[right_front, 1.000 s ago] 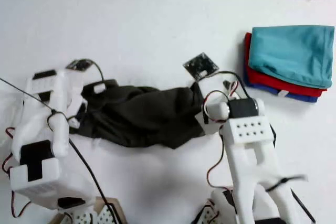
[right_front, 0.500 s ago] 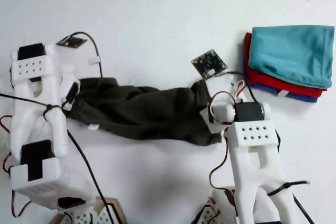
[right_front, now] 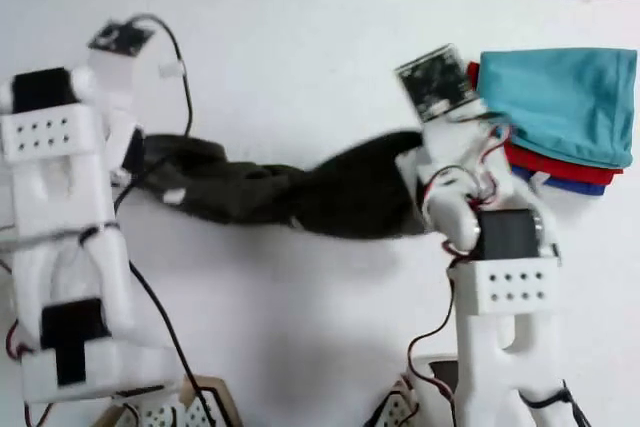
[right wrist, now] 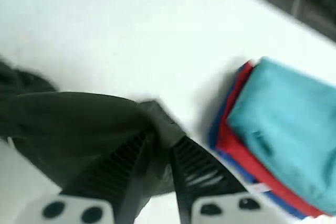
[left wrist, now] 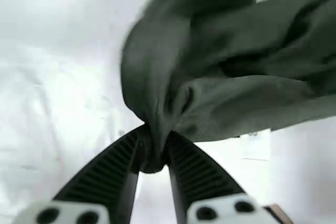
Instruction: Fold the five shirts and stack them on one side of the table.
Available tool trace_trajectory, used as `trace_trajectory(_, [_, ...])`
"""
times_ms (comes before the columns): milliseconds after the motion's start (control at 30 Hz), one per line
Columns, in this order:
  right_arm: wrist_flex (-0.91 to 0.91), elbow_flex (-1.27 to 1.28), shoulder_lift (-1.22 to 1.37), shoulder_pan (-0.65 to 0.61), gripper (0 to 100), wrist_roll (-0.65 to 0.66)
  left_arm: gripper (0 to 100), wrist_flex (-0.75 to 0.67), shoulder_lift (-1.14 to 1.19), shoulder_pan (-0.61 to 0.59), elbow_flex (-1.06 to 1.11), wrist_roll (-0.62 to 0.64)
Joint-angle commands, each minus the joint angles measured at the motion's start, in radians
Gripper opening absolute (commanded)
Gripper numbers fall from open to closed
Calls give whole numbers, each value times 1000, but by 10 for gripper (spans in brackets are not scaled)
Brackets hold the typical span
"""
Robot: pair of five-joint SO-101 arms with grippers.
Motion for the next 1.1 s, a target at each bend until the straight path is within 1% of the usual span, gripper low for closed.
trace_trajectory(0, [-24,-157,-38,44,20,-9,25,25,-143,12,-54,107])
trace_trajectory(100, [-24,-229,-38,51,20,-2,25,25,-180,14,-59,258])
trace_trajectory(200, [-25,-295,-38,51,20,-2,25,5,-189,25,-64,347])
trace_trajectory(333, [-73,-368,-38,65,20,-2,25,-9,-190,26,-111,405])
trace_trajectory(500, [-136,-391,-38,111,20,-2,25,-9,-190,29,-318,456])
trace_trajectory(600, [-128,-390,-38,136,20,-3,25,2,-190,29,-398,476])
trace_trajectory(667, [-99,-385,-39,142,20,-8,25,11,-184,31,-397,474])
trace_trajectory(767, [-51,-365,-39,136,20,-8,25,6,-183,29,-309,474])
trace_trajectory(867, [-45,-293,-41,120,20,-8,25,-11,-181,31,-154,473])
trace_trajectory(1000, [-48,-149,-48,114,20,-8,25,-97,-181,26,94,468])
trace_trajectory(1067, [-50,-87,-48,114,20,-5,25,-146,-181,31,214,431])
